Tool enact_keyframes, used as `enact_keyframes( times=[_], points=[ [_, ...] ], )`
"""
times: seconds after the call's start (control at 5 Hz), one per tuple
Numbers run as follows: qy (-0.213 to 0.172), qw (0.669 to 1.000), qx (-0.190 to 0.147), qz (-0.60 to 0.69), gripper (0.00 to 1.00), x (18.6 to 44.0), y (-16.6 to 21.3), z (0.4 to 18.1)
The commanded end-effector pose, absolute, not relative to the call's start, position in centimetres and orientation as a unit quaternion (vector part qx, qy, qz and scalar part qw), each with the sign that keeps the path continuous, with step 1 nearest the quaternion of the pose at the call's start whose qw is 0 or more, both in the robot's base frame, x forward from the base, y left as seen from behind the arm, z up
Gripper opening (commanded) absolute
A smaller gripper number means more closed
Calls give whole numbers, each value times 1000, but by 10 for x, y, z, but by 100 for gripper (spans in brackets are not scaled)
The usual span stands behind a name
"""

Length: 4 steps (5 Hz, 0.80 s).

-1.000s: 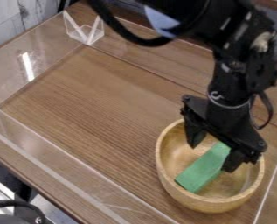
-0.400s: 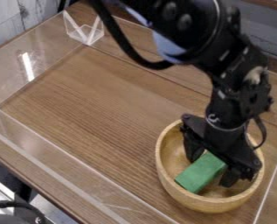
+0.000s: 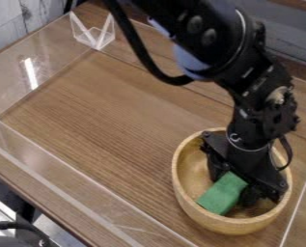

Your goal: Remove the green block from inside the brown bowl and put it on the table

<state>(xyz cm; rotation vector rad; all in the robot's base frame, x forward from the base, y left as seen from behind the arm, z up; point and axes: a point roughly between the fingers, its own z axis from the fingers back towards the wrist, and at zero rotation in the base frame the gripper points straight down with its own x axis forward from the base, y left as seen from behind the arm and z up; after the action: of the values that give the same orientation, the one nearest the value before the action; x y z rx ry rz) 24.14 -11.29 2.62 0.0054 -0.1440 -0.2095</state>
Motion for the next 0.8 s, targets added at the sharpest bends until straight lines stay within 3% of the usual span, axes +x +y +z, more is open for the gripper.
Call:
enact_keyframes(
  times=[0.0, 0.6],
  points=[
    [-84, 990, 1, -112, 0, 245, -115, 31],
    [-84, 989, 5, -118, 0, 245, -112, 36]
  ],
)
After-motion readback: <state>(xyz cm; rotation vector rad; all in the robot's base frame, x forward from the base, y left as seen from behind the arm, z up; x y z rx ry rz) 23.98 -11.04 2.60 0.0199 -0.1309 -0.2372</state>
